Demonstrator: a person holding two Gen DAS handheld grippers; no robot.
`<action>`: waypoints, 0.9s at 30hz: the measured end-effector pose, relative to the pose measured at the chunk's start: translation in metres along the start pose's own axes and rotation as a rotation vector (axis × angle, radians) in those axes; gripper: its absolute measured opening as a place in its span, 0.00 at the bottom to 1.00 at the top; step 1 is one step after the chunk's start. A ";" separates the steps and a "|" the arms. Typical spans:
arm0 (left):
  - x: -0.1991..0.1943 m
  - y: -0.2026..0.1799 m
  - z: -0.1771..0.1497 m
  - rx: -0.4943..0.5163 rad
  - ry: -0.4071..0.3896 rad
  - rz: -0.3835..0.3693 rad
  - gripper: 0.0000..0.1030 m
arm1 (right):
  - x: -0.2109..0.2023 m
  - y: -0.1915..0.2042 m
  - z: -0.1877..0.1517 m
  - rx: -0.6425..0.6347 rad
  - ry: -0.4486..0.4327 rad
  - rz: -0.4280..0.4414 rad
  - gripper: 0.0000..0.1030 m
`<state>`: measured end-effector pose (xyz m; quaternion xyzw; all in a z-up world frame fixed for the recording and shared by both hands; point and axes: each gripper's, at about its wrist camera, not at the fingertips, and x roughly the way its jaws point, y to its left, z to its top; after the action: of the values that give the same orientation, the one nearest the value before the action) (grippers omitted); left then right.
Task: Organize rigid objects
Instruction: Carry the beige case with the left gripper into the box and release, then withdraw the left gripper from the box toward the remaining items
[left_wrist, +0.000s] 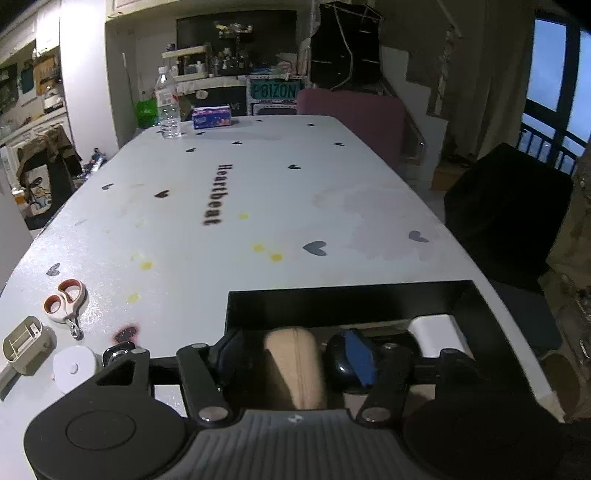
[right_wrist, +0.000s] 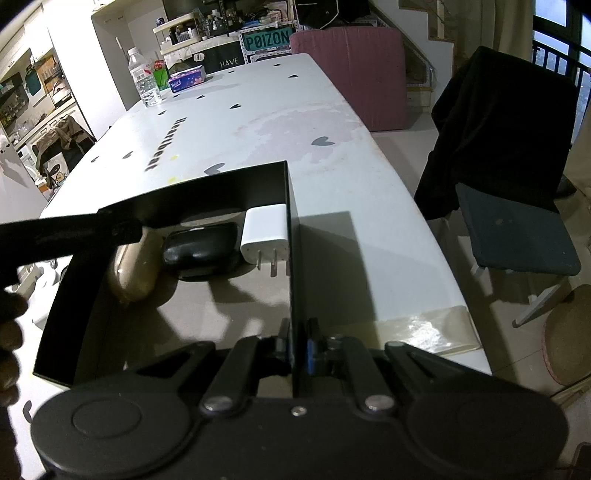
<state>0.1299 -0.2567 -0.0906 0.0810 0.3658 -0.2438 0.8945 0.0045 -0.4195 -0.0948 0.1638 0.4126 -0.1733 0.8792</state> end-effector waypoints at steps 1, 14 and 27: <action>-0.003 0.001 0.000 -0.001 0.005 -0.009 0.61 | 0.000 0.000 0.000 0.000 0.000 0.001 0.08; -0.058 -0.001 -0.015 0.113 -0.012 -0.096 0.88 | 0.000 0.000 0.000 0.000 0.000 0.001 0.07; -0.086 0.009 -0.036 0.151 -0.001 -0.155 1.00 | 0.000 0.000 0.000 0.000 0.000 0.001 0.07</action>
<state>0.0596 -0.2045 -0.0575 0.1194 0.3513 -0.3390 0.8646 0.0045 -0.4197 -0.0951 0.1638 0.4124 -0.1729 0.8793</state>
